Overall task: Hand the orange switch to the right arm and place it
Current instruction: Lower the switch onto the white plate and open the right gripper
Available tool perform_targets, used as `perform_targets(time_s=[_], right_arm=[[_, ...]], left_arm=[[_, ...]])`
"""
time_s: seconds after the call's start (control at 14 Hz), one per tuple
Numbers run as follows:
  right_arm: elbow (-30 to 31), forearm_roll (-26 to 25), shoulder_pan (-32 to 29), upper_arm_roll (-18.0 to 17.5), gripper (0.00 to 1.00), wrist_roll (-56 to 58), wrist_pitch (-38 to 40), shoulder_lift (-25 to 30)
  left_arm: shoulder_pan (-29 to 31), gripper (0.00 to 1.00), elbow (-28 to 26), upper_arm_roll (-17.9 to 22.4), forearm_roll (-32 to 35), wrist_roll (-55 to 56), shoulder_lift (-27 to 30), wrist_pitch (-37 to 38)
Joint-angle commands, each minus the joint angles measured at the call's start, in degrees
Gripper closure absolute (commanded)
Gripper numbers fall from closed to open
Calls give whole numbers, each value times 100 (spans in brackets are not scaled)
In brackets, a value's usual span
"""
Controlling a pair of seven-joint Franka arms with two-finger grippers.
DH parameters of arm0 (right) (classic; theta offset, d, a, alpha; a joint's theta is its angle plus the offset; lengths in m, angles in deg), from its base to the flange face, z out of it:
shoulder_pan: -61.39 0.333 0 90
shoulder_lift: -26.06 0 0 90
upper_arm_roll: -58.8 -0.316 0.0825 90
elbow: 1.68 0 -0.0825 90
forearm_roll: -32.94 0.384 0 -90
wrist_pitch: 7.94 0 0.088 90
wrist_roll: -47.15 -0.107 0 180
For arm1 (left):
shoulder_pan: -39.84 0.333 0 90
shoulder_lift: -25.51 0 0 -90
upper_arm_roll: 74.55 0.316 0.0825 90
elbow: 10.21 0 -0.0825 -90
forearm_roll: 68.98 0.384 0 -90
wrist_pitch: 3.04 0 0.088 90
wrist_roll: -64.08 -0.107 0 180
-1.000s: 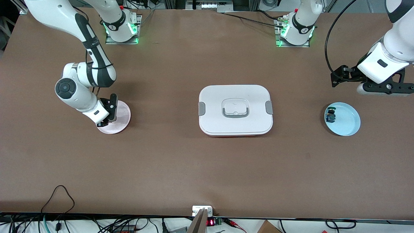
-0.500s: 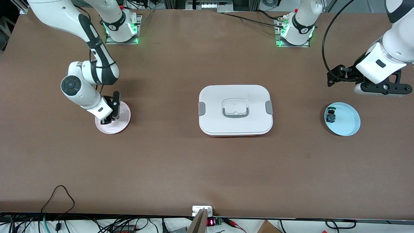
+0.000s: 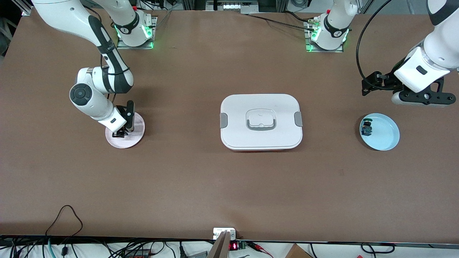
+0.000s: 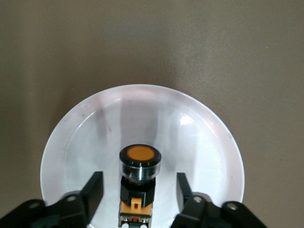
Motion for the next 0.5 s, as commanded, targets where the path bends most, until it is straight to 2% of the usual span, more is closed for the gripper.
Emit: perform_targets(time_s=[0.0,0.29,0.43], right_arm=[[65,-70,-4,-6,0,-28,140,328],[-189,9,4,-6,0,-89,606,715],[-540,26,4,-6,0,-98,1167,856]], left_arm=[[-46,0,188,20,-73,69,-79,128],[-46,0,188,29,-47,69,-79,119],[-46,0,188,29,-73,69,-71,119]])
